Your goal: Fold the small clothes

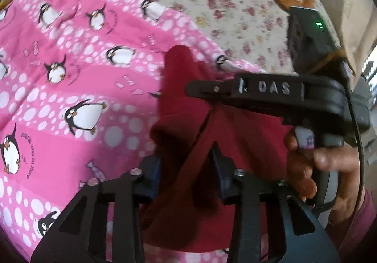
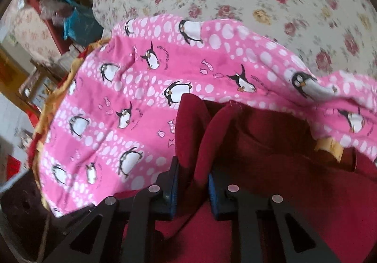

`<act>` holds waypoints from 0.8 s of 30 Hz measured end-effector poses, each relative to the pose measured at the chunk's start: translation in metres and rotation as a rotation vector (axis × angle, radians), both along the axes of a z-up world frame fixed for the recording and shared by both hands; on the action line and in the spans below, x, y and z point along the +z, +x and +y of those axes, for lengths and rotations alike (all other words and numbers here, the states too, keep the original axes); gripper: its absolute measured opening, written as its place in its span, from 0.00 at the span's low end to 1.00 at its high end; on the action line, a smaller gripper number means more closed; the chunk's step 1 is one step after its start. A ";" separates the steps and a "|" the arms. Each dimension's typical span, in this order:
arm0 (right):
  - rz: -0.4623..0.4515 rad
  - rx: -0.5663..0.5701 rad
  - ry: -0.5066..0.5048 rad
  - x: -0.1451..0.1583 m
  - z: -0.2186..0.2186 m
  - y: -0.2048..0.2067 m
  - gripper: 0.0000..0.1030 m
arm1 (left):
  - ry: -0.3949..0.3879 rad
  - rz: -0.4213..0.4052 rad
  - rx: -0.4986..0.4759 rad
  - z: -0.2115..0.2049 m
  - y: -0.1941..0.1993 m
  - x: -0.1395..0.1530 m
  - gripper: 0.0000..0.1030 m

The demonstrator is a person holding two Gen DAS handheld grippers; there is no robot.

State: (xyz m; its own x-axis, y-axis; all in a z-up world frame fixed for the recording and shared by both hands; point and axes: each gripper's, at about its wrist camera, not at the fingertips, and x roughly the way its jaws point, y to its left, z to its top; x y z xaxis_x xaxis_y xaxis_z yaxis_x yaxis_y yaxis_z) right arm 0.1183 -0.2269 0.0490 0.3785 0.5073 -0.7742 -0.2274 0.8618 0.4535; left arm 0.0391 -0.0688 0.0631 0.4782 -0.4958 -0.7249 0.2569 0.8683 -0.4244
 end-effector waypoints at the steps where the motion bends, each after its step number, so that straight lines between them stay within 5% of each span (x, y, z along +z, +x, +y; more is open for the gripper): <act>1: 0.015 -0.016 0.018 0.000 -0.003 0.000 0.21 | -0.001 -0.007 -0.006 -0.001 -0.003 0.003 0.32; 3: 0.041 -0.050 0.027 0.003 -0.009 0.000 0.60 | -0.005 -0.018 -0.015 -0.002 -0.006 0.006 0.32; 5: 0.029 -0.074 0.037 0.008 -0.010 0.001 0.73 | -0.004 -0.022 -0.022 -0.003 -0.007 0.008 0.32; 10: 0.043 -0.024 -0.023 0.005 0.011 0.008 0.73 | 0.032 -0.047 -0.038 -0.008 -0.013 0.011 0.32; 13: 0.037 0.016 -0.139 -0.005 0.029 0.011 0.72 | 0.057 -0.056 -0.040 -0.010 -0.014 0.011 0.32; 15: -0.006 0.028 -0.179 -0.006 0.032 0.008 0.43 | 0.062 -0.054 -0.043 -0.011 -0.014 0.010 0.32; 16: -0.022 0.036 -0.182 -0.006 0.030 0.006 0.39 | 0.065 -0.053 -0.043 -0.011 -0.014 0.009 0.32; 24: -0.057 -0.002 -0.150 -0.006 0.012 0.000 0.36 | 0.106 -0.034 -0.040 -0.009 -0.014 0.002 0.32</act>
